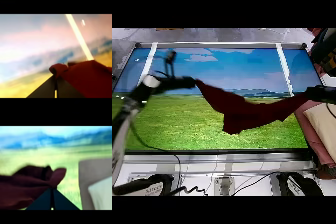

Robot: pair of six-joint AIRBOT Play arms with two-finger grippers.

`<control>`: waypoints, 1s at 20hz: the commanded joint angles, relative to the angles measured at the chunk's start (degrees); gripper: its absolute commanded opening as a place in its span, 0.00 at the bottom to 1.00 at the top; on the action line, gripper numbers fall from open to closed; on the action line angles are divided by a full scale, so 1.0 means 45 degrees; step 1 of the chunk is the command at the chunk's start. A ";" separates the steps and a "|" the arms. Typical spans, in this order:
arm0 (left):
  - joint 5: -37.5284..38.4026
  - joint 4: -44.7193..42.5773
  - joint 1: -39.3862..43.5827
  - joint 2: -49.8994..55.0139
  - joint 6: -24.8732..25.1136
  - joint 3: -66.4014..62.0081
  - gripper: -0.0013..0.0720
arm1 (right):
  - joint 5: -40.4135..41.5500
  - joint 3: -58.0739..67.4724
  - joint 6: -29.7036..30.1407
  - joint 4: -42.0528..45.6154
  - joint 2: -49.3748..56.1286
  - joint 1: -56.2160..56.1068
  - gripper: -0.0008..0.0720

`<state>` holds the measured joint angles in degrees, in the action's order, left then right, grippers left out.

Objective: Fold the clothes and pants, and hang the long-sleeved shirts on hangers.

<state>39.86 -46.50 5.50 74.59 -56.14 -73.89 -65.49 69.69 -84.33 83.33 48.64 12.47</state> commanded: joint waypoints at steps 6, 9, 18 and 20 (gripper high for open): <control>-0.2477 -0.0442 -0.2472 -0.6926 0.0015 -0.0510 0.06 | 0.1642 0.1409 -0.0010 -0.0223 -0.3351 0.0005 0.02; -0.2472 -0.0937 -0.2696 -0.8451 0.0010 -0.0505 0.06 | 0.1632 0.1860 -0.0015 -0.0500 -0.4099 -0.0005 0.02; -0.1919 -0.3342 -0.2696 -1.1351 -0.0015 -0.0491 0.06 | 0.0996 0.2225 -0.0010 -0.2249 -0.6557 0.0000 0.02; -0.1904 -0.4216 -0.2696 -1.1613 -0.0617 -0.0481 0.05 | 0.1185 0.2531 -0.0015 -0.2336 -0.6572 0.0000 0.02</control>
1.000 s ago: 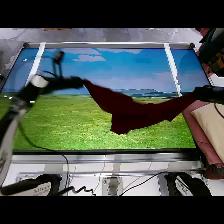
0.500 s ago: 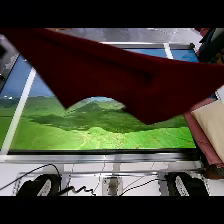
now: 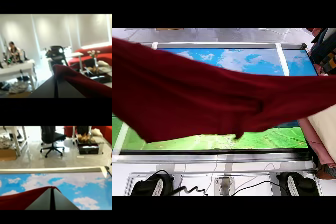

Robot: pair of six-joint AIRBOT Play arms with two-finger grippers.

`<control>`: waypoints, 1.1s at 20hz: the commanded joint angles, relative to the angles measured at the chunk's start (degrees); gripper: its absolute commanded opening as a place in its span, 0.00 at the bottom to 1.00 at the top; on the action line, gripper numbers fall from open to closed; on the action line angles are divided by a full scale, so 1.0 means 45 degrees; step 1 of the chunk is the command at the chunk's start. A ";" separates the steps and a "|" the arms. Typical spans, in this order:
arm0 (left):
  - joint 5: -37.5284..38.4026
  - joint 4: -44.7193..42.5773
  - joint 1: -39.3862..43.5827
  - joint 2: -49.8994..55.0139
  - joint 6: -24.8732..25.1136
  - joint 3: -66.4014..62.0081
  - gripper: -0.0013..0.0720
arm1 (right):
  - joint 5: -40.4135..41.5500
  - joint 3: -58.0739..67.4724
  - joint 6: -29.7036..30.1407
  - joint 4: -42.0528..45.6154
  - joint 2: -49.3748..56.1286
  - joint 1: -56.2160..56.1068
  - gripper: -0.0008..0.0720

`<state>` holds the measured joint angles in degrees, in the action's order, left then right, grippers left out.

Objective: Fold the clothes and pants, and hang the long-sleeved shirts on hangers.

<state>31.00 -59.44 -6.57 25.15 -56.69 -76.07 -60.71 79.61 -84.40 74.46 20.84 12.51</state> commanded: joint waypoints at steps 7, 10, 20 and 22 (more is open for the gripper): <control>0.1943 -0.1642 0.0000 0.2152 -0.1030 0.1583 0.06 | 0.0486 0.0321 0.0010 -0.2613 0.3978 -0.0015 0.02; 0.2438 -0.1642 0.0039 0.4809 -0.1025 0.2477 0.06 | 0.0282 0.0321 0.0010 -0.3614 0.7237 -0.0015 0.02; -0.5727 -0.0311 0.1273 1.1293 -0.1020 0.2526 0.06 | 0.2535 0.0321 0.0359 -0.4231 1.4275 -0.0015 0.02; -0.5275 -0.0481 0.1467 1.1691 -0.1005 0.2531 0.06 | 0.2414 0.0321 0.0359 -0.3541 1.4649 -0.0015 0.02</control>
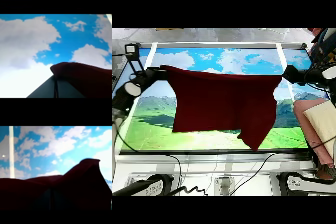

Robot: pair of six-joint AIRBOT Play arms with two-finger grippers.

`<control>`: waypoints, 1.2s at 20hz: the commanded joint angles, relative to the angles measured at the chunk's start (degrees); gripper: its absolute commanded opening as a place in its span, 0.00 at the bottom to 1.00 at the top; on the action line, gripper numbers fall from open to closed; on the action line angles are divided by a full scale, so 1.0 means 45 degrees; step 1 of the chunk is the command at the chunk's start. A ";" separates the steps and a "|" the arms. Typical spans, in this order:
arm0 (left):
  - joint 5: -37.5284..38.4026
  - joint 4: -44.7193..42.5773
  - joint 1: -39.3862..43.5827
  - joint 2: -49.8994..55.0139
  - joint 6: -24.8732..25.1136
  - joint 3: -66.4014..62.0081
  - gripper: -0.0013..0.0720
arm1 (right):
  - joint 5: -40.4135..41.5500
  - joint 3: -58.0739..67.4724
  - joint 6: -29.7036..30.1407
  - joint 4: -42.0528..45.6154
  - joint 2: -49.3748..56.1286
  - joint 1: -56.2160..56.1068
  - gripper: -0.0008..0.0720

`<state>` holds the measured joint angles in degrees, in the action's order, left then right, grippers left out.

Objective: Fold the clothes and pants, and hang the long-sleeved shirts on hangers.

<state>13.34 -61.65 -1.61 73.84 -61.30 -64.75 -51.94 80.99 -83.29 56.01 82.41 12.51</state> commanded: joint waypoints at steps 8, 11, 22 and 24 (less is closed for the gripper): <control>0.0335 -0.1627 -0.0243 0.3225 0.0044 0.0010 0.06 | 0.0413 -0.1345 0.0821 0.2181 0.1127 -0.0141 0.02; -0.0899 -0.1627 0.0155 0.3682 0.0044 0.0010 0.06 | 0.1564 -0.2157 0.0811 0.2040 0.1268 -0.0583 0.02; 0.6139 -0.1637 -0.0840 -0.0034 -0.0010 0.0010 0.97 | -0.2628 -0.2341 0.1258 0.4090 -0.0505 0.0510 0.43; 0.7689 -0.1632 -0.1588 -0.0661 -0.0083 0.0010 0.97 | -0.3609 -0.3303 0.1909 0.3988 -0.1302 0.0976 0.43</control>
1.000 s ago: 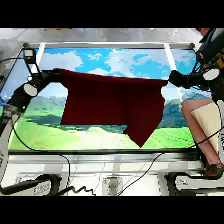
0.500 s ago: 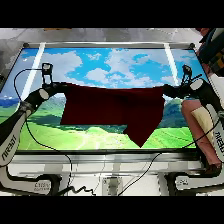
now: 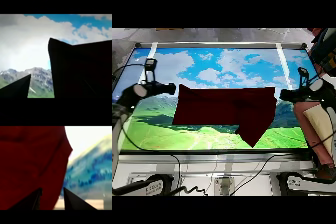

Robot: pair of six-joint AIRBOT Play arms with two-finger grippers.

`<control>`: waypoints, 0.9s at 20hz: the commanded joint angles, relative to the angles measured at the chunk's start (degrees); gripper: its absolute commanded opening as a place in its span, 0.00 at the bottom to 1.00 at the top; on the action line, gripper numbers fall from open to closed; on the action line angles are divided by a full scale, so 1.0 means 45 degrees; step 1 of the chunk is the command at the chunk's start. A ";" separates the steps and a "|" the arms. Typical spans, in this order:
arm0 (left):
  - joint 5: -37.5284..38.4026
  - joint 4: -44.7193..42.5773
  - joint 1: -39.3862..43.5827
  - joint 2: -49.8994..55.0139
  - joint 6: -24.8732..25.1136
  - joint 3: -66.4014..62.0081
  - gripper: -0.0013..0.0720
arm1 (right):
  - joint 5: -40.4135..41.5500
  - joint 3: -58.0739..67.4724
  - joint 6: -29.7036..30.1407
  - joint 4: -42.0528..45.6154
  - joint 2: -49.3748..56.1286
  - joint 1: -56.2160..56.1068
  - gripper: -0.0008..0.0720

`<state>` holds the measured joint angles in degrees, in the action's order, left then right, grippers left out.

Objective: Fold the clothes and pants, and hang the long-sleeved shirts on hangers.

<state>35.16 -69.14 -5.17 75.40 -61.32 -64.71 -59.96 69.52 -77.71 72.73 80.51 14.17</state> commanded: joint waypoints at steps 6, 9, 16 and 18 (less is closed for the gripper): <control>0.6936 0.0058 -0.2788 -0.1122 -0.0529 0.0437 0.87 | -0.1700 -0.6149 0.1972 -0.3036 -0.2934 0.0845 0.45; 0.7232 0.0228 -0.3415 -0.1122 -0.0525 0.1574 0.87 | -0.1078 -0.7917 0.2424 -0.5134 -0.2958 0.0831 0.51; 0.6611 0.2011 -0.3609 -0.0126 -0.0461 0.3351 0.87 | 0.1073 -0.8918 0.2424 -0.6985 -0.2487 0.0636 0.55; 0.6339 0.2686 -0.3614 0.0355 -0.0325 0.3351 0.87 | 0.1438 -0.8918 0.2497 -0.7179 -0.1797 0.0136 0.52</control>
<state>64.60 -61.58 -21.17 74.54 -63.46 -50.72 -56.42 30.26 -66.96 44.16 69.76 16.60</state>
